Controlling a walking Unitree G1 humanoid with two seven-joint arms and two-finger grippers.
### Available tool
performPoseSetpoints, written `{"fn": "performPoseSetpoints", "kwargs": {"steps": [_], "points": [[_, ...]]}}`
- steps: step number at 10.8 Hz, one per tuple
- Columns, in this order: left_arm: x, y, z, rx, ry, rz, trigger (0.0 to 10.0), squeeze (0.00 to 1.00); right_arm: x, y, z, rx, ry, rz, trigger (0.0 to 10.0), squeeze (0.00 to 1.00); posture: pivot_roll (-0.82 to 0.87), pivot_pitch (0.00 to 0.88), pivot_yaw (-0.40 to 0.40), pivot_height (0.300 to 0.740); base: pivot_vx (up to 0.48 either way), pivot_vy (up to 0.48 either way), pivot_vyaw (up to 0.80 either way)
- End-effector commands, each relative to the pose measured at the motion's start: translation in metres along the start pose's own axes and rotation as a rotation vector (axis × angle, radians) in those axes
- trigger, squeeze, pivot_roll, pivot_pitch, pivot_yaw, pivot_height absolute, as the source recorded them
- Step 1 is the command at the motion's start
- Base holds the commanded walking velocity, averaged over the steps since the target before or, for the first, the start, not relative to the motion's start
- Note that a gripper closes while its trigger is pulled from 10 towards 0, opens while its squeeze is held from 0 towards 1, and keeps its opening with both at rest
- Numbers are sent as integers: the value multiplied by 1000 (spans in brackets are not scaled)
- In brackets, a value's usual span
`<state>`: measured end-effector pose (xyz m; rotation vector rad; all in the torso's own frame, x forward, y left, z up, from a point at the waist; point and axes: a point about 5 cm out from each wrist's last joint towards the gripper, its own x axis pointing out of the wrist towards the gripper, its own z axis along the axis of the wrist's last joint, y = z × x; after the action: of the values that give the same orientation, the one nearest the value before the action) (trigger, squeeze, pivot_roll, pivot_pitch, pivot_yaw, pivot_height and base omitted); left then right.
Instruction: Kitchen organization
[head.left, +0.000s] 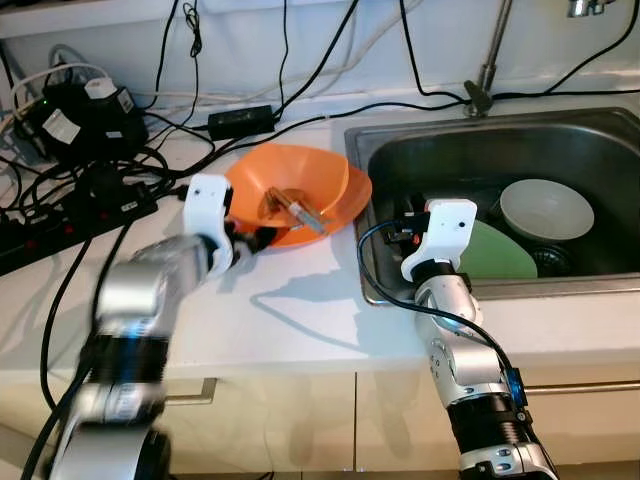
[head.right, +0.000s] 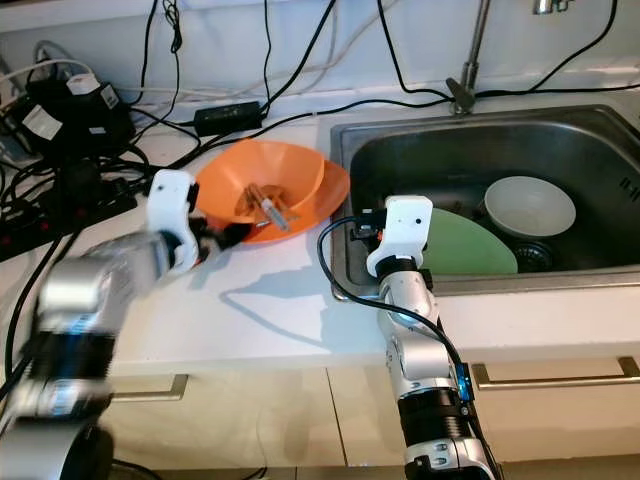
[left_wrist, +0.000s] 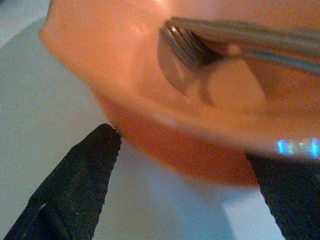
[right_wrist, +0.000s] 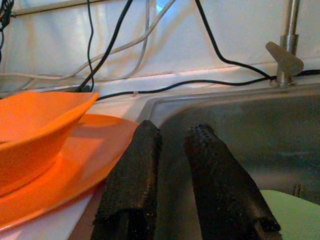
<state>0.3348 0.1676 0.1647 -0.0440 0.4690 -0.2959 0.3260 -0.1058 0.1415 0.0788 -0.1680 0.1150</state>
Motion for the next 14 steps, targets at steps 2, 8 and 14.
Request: {"fn": "performPoseSetpoints", "kwargs": {"steps": [2, 8, 14], "points": [[-15, 1, -6, -3, 36, 24, 10000, 0, -1, 0, -8, 8, 28, 0, 10000, 0, 93, 0, 150, 740, 0, 0, 0], [-64, -1, 0, -22, -102, 155, 10000, 0, 1, 2, -11, 9, 41, 23, 10000, 0, 145, 0, 103, 740, 0, 0, 0], [-35, -24, 8, -24, -116, 43, 10000, 0, 3, -3, -8, 3, 26, 1, 10000, 0, 93, 0, 126, 740, 0, 0, 0]]}}
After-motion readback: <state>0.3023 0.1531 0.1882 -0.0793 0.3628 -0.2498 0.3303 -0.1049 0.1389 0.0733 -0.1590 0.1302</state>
